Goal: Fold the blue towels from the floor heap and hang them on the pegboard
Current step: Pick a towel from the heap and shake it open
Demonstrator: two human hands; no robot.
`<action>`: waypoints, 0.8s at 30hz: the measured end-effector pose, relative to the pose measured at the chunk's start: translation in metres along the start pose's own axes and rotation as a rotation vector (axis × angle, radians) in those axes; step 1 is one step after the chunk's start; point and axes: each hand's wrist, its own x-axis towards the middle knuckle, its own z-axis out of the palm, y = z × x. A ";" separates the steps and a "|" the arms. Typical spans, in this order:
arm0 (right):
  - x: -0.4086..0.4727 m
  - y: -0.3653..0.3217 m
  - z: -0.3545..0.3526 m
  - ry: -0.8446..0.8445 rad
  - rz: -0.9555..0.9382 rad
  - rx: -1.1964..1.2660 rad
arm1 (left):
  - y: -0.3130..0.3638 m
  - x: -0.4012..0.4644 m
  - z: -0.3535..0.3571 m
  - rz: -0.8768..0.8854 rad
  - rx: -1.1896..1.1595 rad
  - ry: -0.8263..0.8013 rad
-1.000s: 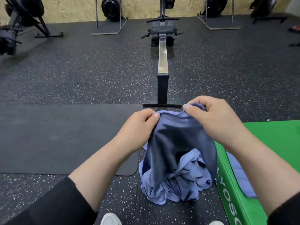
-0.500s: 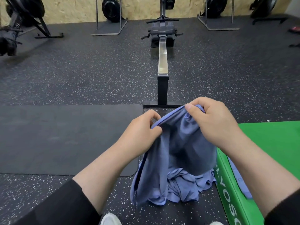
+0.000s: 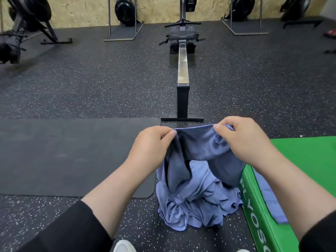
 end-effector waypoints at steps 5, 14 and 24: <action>-0.001 -0.001 0.004 -0.077 -0.024 -0.060 | 0.007 -0.001 0.000 0.026 -0.091 0.038; -0.009 -0.016 0.016 -0.267 -0.210 -0.006 | 0.027 -0.008 0.009 0.030 -0.337 -0.098; 0.001 -0.002 0.006 0.049 -0.079 -0.005 | 0.012 -0.006 0.006 -0.110 -0.265 -0.140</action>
